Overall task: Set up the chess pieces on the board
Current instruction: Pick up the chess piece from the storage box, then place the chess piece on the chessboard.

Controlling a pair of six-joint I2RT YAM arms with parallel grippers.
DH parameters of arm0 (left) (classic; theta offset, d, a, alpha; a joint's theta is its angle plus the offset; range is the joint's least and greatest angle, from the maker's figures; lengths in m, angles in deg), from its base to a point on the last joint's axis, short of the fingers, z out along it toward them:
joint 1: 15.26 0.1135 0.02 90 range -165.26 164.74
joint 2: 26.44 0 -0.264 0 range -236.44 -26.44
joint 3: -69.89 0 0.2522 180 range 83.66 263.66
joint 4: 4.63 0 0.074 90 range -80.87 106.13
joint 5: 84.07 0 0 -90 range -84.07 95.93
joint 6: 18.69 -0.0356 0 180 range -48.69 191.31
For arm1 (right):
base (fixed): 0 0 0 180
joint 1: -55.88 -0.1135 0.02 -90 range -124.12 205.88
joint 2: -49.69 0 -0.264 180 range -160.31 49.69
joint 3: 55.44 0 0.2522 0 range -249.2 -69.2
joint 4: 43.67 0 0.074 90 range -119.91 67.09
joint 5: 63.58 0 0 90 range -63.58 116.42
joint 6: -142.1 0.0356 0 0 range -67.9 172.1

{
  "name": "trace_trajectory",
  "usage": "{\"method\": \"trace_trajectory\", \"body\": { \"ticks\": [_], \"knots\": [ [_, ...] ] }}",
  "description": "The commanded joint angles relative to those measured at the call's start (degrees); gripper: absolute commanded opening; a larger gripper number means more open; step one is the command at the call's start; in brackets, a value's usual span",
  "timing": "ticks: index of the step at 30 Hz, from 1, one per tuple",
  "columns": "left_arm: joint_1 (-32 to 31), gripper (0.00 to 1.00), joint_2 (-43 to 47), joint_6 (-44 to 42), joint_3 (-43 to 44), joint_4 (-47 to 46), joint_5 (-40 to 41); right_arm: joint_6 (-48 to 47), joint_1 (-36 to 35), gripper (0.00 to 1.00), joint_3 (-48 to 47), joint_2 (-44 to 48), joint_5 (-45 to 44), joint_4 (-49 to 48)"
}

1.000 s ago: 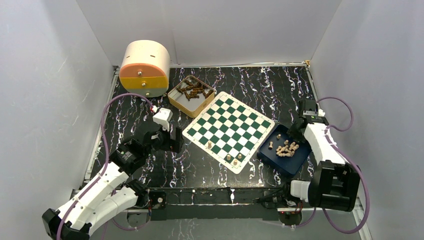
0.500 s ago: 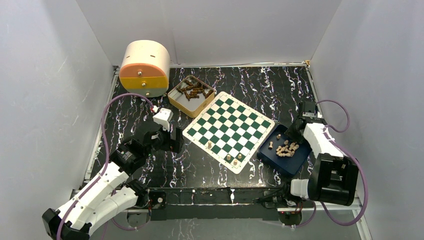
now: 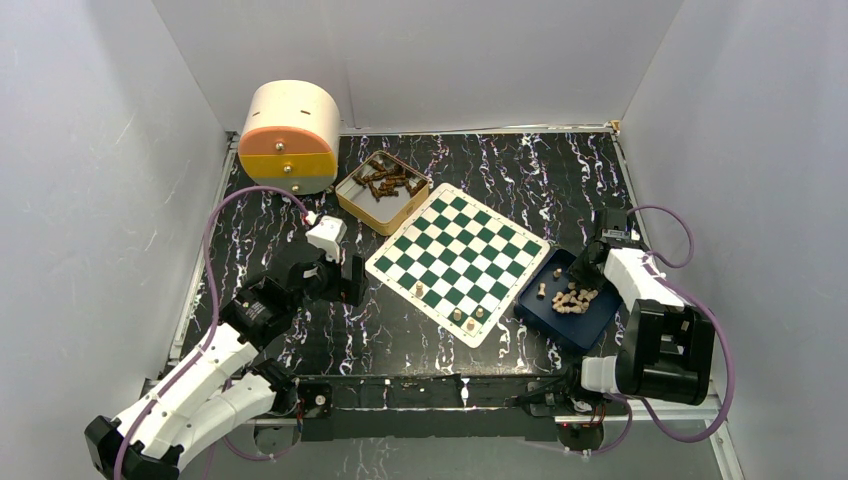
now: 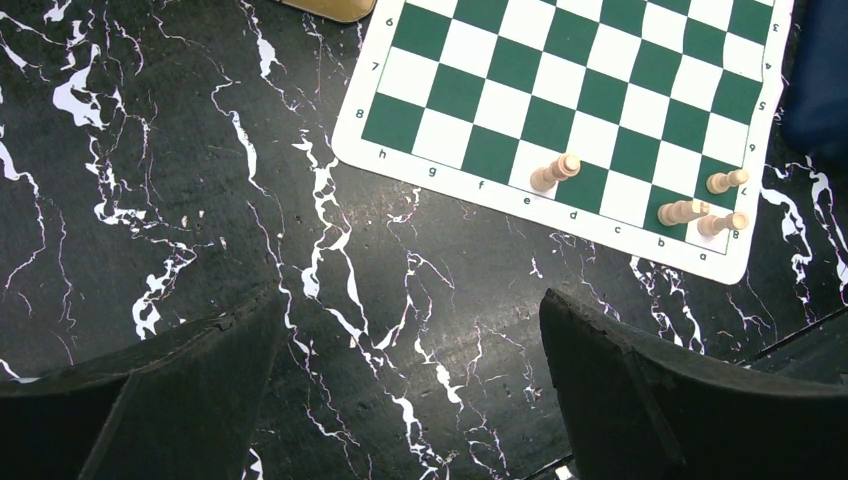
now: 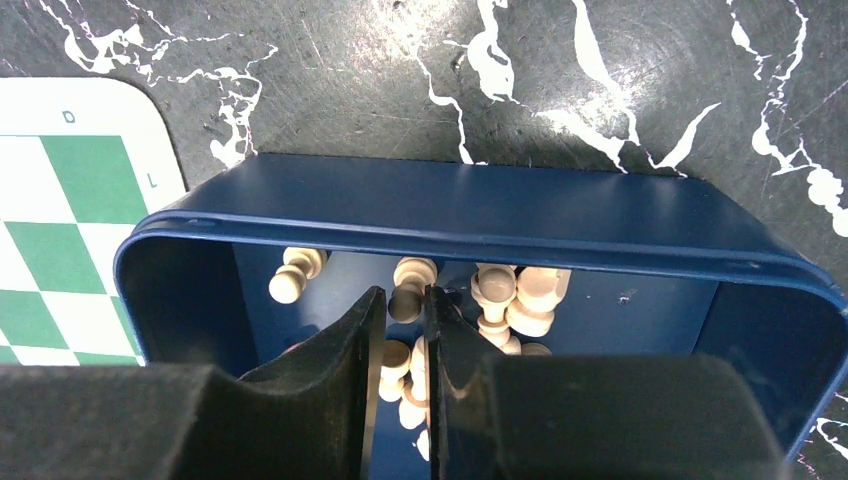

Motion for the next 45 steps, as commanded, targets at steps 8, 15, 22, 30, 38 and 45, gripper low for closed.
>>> {"method": "trace_trajectory", "body": {
  "ticks": [8,15,22,30,38,45],
  "knots": [
    [-0.1,0.98,-0.5,-0.7,0.1,-1.0,-0.2,-1.7,0.4,0.23,-1.0,-0.5,0.5,-0.9],
    [-0.2,0.98,-1.0,-0.7,0.0,-1.4,-0.4,-2.2,0.4,0.22,-3.0,1.4,-0.2,2.4],
    [-0.2,0.98,-1.0,-0.7,0.0,-1.4,-0.5,-2.8,0.4,0.21,-5.4,4.1,1.0,5.3],
    [-0.2,0.98,-1.3,-0.5,0.1,-1.6,-0.6,-3.2,0.1,0.22,-10.1,7.5,3.3,9.3],
    [-0.2,0.98,-1.5,-0.5,0.1,-1.7,-0.4,-2.3,-4.3,0.22,-14.6,9.9,4.8,12.8],
    [-0.2,0.98,-1.6,-0.4,0.1,-1.7,-0.3,2.1,-16.1,0.22,-15.9,9.8,2.3,14.1]
  ]
}}
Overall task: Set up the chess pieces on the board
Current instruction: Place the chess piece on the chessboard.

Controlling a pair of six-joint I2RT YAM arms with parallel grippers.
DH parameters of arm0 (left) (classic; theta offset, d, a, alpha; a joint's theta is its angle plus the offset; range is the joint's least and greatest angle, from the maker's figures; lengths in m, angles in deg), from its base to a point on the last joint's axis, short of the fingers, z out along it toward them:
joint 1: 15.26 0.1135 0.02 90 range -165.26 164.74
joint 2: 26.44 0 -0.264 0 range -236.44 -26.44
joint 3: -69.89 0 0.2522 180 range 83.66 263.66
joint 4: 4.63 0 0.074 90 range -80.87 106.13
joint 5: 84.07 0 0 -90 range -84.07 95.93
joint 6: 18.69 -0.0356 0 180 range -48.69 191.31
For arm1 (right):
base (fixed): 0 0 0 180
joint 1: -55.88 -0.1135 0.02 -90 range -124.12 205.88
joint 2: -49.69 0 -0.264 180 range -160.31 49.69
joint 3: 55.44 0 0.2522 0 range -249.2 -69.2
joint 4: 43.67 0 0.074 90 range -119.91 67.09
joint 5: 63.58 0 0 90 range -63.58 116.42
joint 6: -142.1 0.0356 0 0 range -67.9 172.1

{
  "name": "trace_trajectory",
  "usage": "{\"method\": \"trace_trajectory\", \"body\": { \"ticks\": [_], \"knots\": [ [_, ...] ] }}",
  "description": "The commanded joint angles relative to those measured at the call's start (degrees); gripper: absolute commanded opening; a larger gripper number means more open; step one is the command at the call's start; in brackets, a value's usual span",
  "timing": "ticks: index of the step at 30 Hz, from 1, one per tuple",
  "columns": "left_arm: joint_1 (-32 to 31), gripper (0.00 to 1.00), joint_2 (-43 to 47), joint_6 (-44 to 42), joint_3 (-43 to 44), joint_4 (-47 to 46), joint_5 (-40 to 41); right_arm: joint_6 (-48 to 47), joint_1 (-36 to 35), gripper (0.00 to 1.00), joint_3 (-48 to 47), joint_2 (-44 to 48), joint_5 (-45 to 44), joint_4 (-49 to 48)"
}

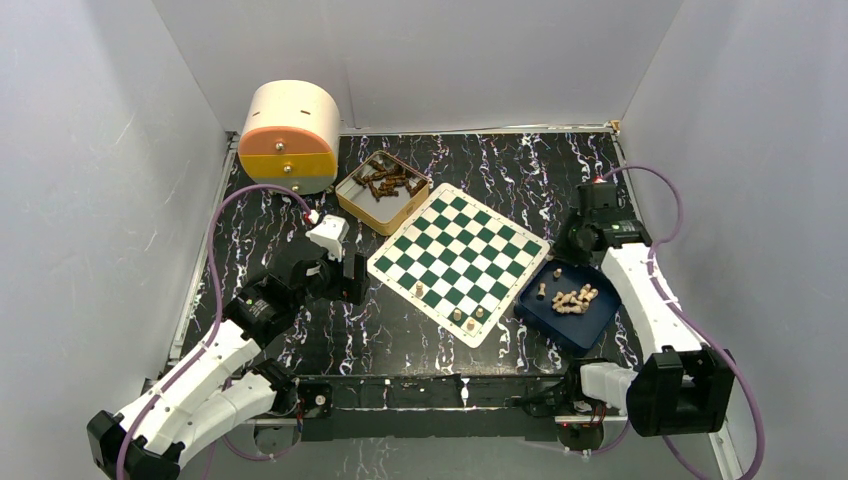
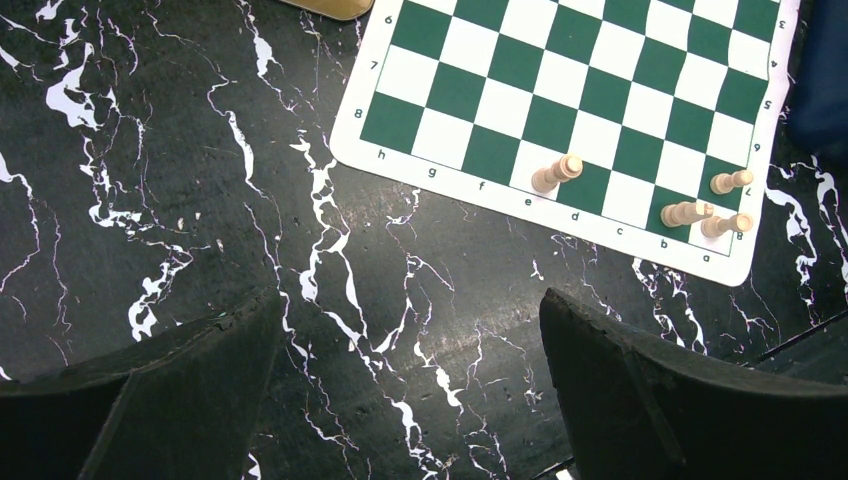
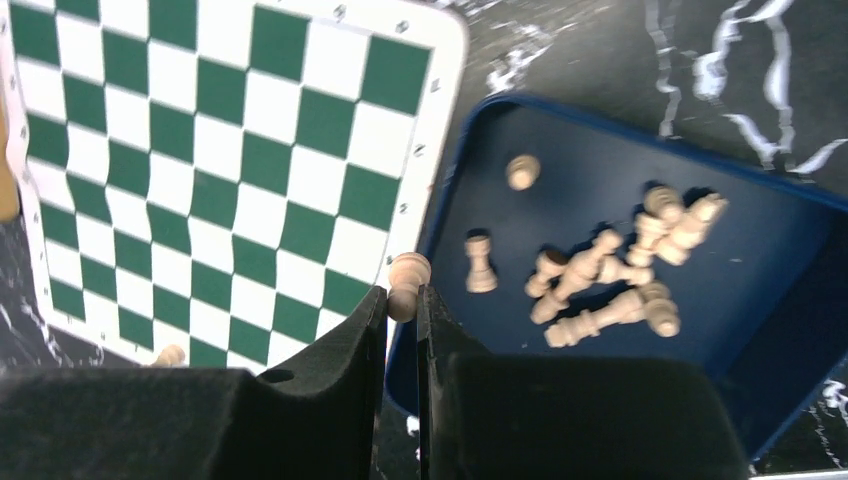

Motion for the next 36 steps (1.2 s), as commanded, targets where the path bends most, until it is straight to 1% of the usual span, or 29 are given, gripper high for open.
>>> {"method": "trace_trajectory", "body": {
  "ticks": [1,8,13,16,21,26,36],
  "knots": [
    [-0.2,0.98,-0.2,-0.4,0.1,-0.8,-0.3,3.9,-7.6,0.21,-2.4,0.7,-2.1,1.5],
    [-0.2,0.98,0.3,-0.4,0.2,-0.7,0.2,8.7,-21.1,0.21,-3.9,-2.7,-7.2,2.3],
    [-0.2,0.98,0.4,-0.4,0.2,-0.8,0.3,11.1,-30.8,0.21,-6.6,-7.2,-11.2,4.3],
    [-0.2,0.98,0.6,-0.5,0.2,-0.7,0.5,12.6,-35.2,0.21,-8.0,-10.4,-12.7,5.3],
    [-0.2,0.98,0.8,-0.5,0.1,-0.7,0.7,14.5,-39.9,0.21,-9.3,-15.1,-12.8,5.0],
    [-0.2,0.98,1.4,-0.6,0.2,-0.7,1.0,15.0,-42.8,0.21,-11.0,-20.0,-12.6,4.9],
    [-0.2,0.98,1.8,-0.7,0.1,-0.6,1.1,15.5,-44.5,0.22,-12.2,-25.3,-10.8,4.9]
  ]
}}
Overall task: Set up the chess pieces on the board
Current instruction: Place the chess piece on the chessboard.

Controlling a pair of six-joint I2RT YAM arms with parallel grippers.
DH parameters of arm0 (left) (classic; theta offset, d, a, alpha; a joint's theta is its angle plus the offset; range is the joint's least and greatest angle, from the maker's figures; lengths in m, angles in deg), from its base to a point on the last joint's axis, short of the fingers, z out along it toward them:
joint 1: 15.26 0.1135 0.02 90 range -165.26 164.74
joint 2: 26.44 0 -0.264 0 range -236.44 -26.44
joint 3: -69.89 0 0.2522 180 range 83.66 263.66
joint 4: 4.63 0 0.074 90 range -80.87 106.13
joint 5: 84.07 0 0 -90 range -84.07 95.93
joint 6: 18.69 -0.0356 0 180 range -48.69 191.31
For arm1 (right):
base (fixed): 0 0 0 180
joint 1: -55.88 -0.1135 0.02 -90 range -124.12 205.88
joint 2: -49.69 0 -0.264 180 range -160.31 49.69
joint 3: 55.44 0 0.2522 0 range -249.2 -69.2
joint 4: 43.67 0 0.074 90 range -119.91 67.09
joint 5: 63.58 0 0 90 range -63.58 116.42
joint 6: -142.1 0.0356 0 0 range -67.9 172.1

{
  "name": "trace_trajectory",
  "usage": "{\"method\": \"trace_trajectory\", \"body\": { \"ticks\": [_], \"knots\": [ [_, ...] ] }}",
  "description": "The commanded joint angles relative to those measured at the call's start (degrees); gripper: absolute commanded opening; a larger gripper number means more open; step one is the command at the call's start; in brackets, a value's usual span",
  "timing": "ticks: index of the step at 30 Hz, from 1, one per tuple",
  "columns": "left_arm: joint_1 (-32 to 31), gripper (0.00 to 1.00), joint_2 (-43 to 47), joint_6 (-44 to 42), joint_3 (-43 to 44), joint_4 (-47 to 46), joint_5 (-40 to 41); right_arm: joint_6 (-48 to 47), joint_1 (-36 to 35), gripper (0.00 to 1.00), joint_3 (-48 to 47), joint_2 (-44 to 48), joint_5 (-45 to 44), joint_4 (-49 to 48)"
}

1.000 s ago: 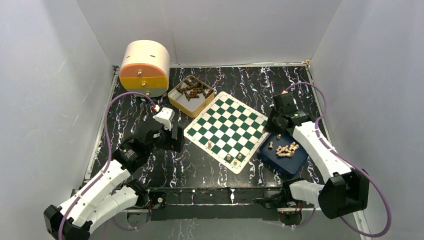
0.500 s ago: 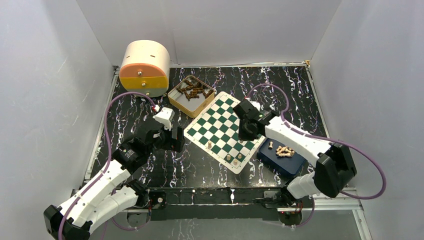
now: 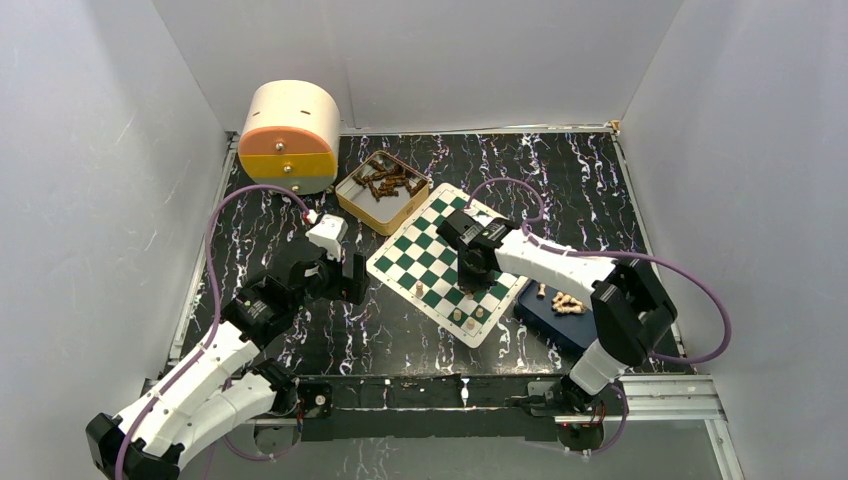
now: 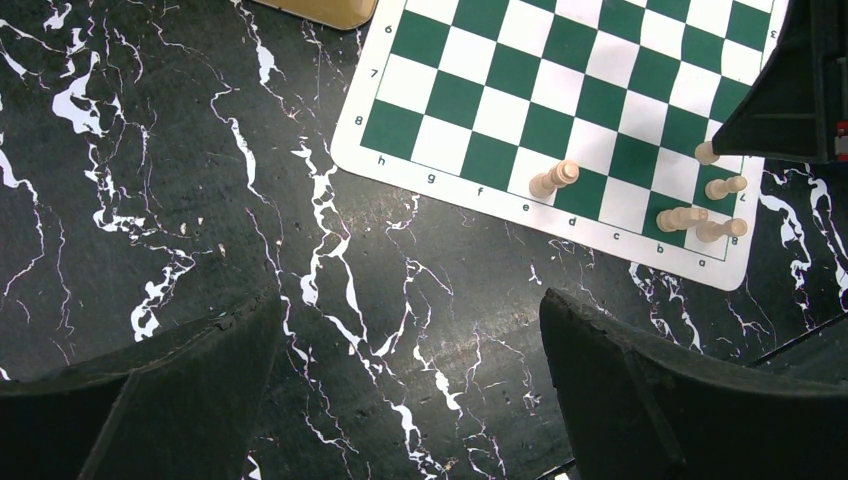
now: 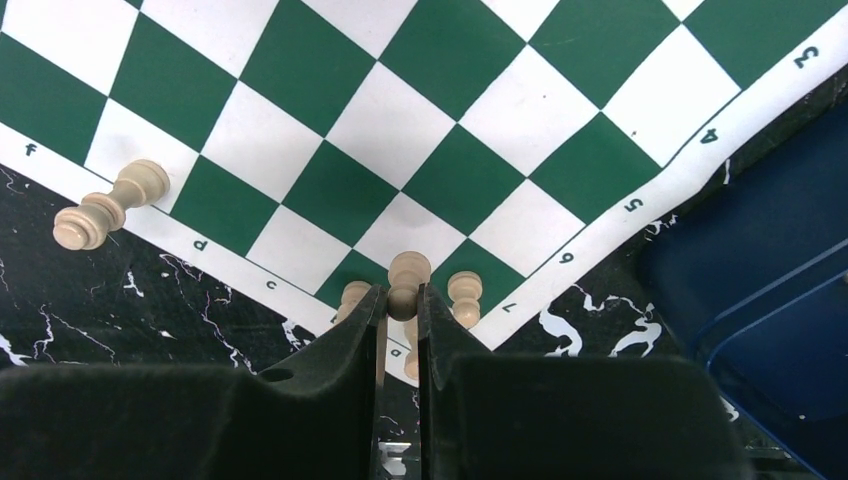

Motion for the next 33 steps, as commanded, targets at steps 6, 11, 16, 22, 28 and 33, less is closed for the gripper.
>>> {"method": "trace_trajectory", "body": {
  "ticks": [6,11,16,22,28,33],
  "knots": [
    [-0.2,0.98,0.9,-0.7,0.1,-0.3,0.9,1.3,-0.6,0.23,-1.9,-2.2,0.6,0.2],
    [-0.2,0.98,1.1,-0.7,0.1,-0.3,0.9,1.4,-0.6,0.23,-0.9,-3.0,1.0,-1.3],
    [-0.2,0.98,1.1,-0.7,0.2,-0.2,1.0,1.8,-0.6,0.24,0.3,-3.8,1.8,-2.9],
    [-0.1,0.98,1.2,-0.7,0.1,-0.2,1.1,2.0,-0.6,0.24,1.0,-4.0,1.3,-3.3],
    [-0.2,0.98,1.1,-0.7,0.2,-0.2,1.1,2.2,-0.6,0.24,1.7,-4.3,1.5,-3.6],
    [-0.2,0.98,1.2,-0.7,0.2,-0.2,1.1,2.4,-0.6,0.24,2.1,-4.7,1.6,-3.8]
  ]
}}
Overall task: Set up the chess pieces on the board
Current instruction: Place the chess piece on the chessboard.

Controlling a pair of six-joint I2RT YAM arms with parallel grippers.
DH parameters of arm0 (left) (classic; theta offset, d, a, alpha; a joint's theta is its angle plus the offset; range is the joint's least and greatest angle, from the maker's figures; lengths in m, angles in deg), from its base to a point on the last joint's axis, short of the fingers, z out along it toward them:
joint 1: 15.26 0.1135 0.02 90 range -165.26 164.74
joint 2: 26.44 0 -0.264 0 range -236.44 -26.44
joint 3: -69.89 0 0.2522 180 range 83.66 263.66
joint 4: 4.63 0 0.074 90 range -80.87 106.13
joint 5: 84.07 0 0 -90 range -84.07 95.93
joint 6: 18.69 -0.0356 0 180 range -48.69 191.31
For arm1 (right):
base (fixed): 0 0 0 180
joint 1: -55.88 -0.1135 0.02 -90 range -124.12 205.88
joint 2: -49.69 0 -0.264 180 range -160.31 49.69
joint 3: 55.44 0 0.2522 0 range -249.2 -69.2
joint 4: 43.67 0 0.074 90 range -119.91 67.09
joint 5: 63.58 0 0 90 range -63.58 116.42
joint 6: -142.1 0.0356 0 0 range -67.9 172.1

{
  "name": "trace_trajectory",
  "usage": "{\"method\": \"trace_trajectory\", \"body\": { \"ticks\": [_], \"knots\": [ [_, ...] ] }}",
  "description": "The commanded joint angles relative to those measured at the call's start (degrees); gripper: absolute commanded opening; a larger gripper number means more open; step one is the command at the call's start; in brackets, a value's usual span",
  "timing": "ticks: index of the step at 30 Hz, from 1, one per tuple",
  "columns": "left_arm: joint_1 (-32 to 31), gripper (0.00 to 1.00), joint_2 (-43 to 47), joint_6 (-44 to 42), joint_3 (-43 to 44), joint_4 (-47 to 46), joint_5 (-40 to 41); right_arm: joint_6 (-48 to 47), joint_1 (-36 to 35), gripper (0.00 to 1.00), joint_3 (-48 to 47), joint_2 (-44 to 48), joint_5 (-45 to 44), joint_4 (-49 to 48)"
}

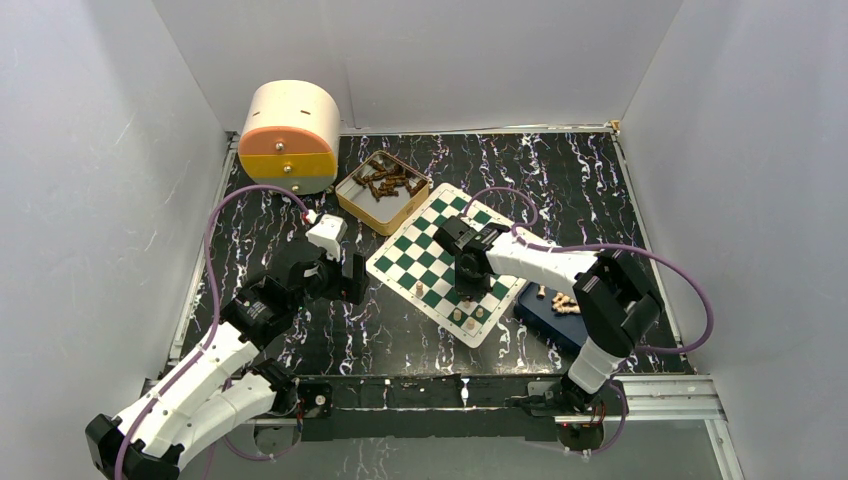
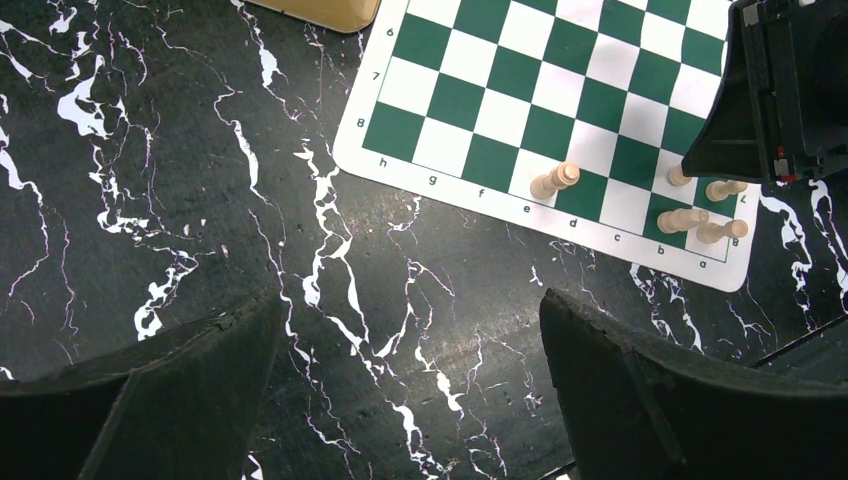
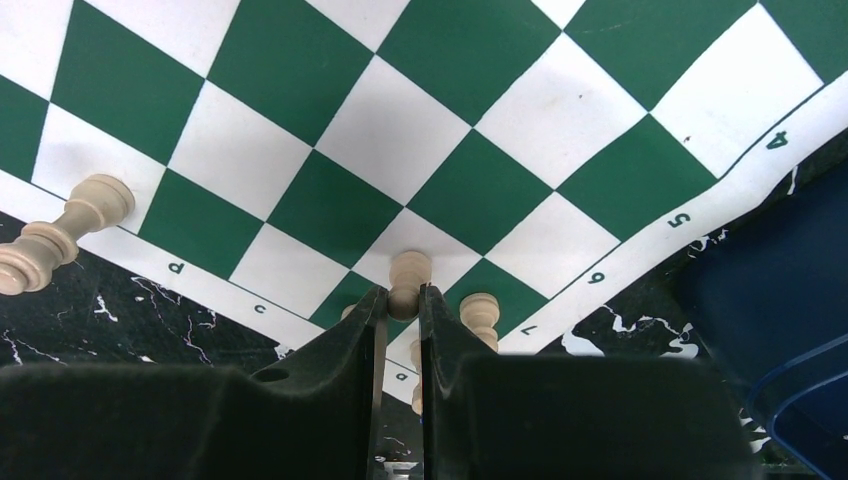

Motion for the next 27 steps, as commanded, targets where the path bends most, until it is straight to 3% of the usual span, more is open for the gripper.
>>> {"method": "trace_trajectory", "body": {
  "ticks": [1,15,27],
  "knots": [
    [-0.2,0.98,0.9,-0.5,0.1,-0.2,0.9,1.1,-0.2,0.24,0.3,-0.5,-0.5,-0.8],
    [-0.2,0.98,1.3,-0.5,0.1,0.0,1.1,1.1,-0.2,0.29,0.4,-1.4,-0.5,-1.3],
    [-0.2,0.98,1.2,-0.5,0.1,0.0,1.1,1.0,-0.2,0.47,-2.7,0.4,-2.4,2.1]
  ]
}}
